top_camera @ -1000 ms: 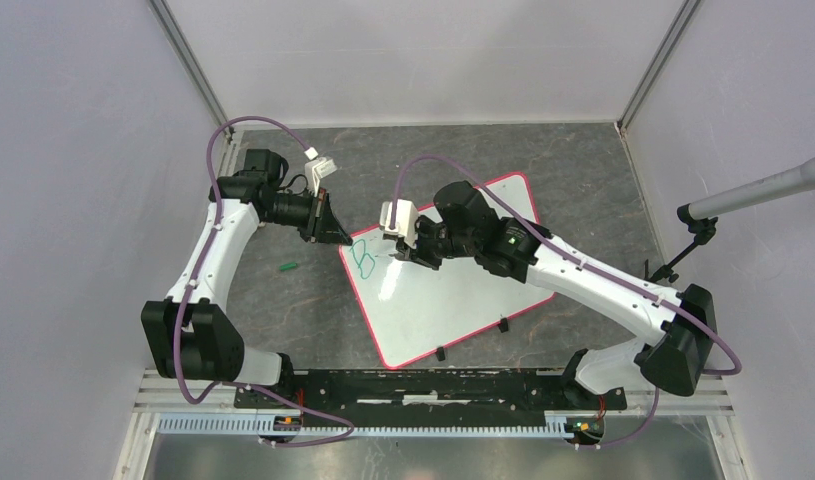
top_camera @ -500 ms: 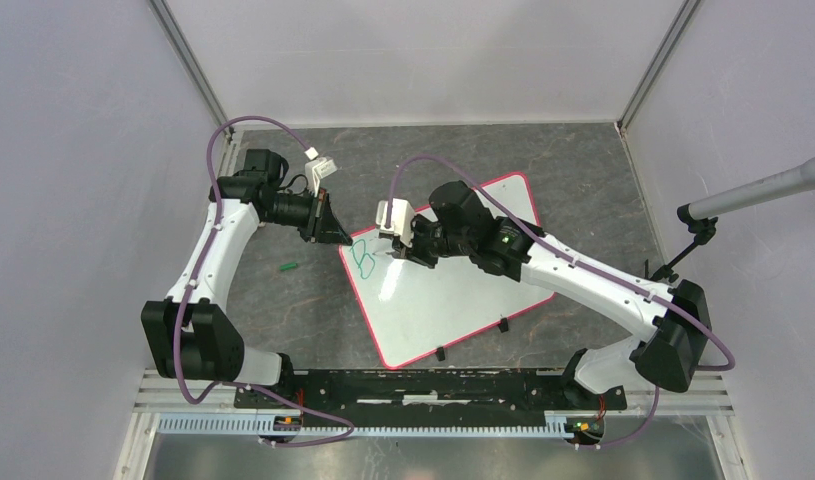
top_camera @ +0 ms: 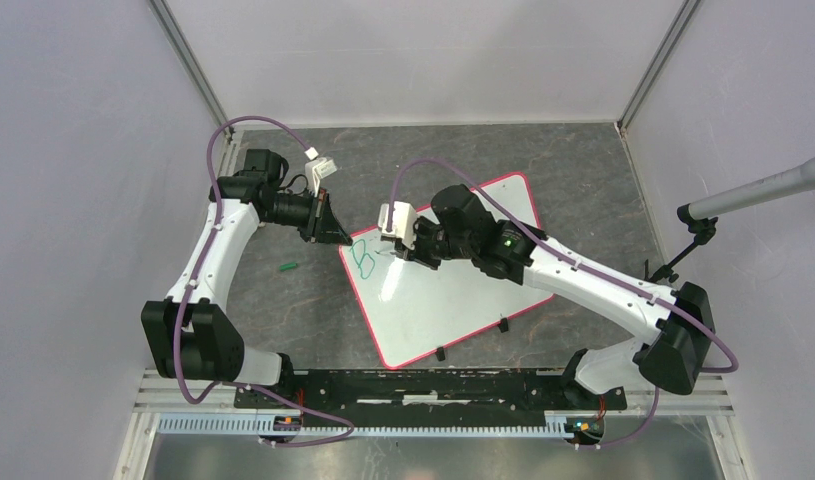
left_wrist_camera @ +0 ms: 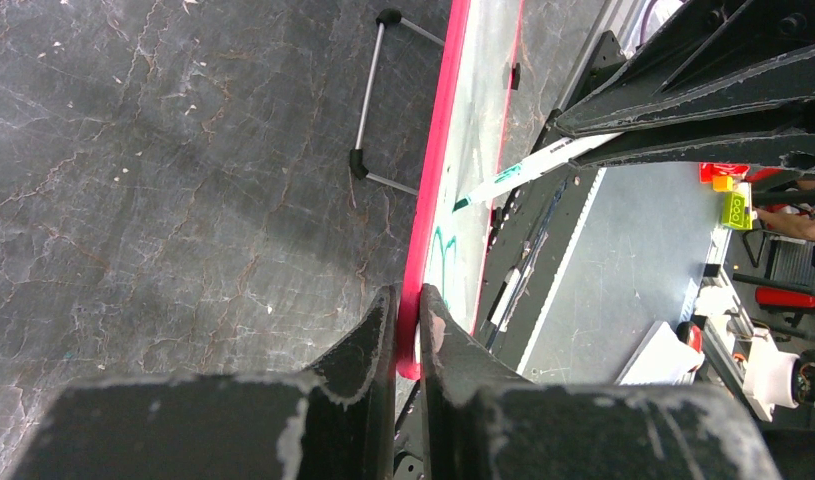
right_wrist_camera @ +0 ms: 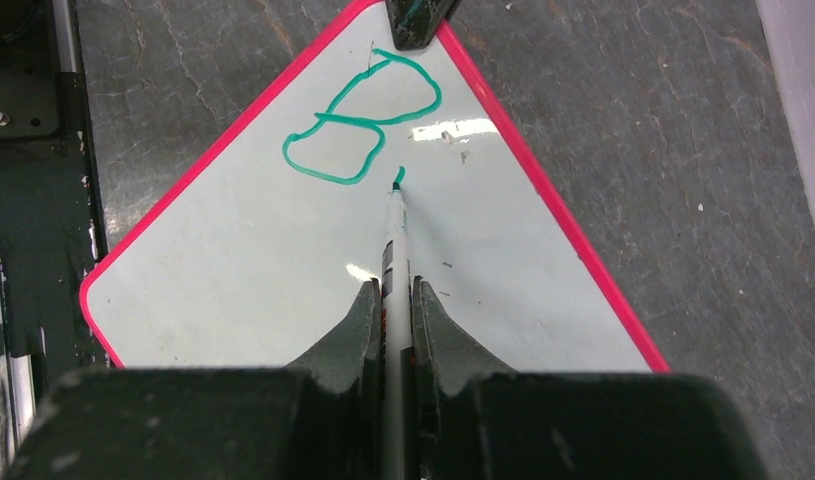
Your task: Write a sentence on the whiteboard
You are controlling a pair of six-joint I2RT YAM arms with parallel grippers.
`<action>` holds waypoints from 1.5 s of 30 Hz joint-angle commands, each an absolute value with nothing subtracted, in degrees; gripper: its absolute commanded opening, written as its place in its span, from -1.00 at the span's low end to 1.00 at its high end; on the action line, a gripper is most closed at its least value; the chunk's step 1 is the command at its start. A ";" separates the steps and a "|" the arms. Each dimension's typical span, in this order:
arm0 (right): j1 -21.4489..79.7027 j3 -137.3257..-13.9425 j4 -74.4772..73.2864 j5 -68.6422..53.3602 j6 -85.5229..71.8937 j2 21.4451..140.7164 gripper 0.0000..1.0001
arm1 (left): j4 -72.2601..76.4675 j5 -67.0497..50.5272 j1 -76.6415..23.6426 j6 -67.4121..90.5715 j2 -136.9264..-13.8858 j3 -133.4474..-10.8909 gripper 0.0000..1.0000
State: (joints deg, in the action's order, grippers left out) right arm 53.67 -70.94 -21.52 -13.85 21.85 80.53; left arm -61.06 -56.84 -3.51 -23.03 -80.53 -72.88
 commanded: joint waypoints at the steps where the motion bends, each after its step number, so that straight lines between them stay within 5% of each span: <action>1: 53.69 -69.14 -22.13 -12.64 22.32 77.88 -1.00 | -62.00 -56.71 -5.02 -25.22 -80.66 -73.91 -0.95; 45: 52.39 -72.33 -23.65 -16.65 22.06 77.18 -1.00 | -61.97 -57.30 -5.05 -25.48 -81.19 -73.94 -0.95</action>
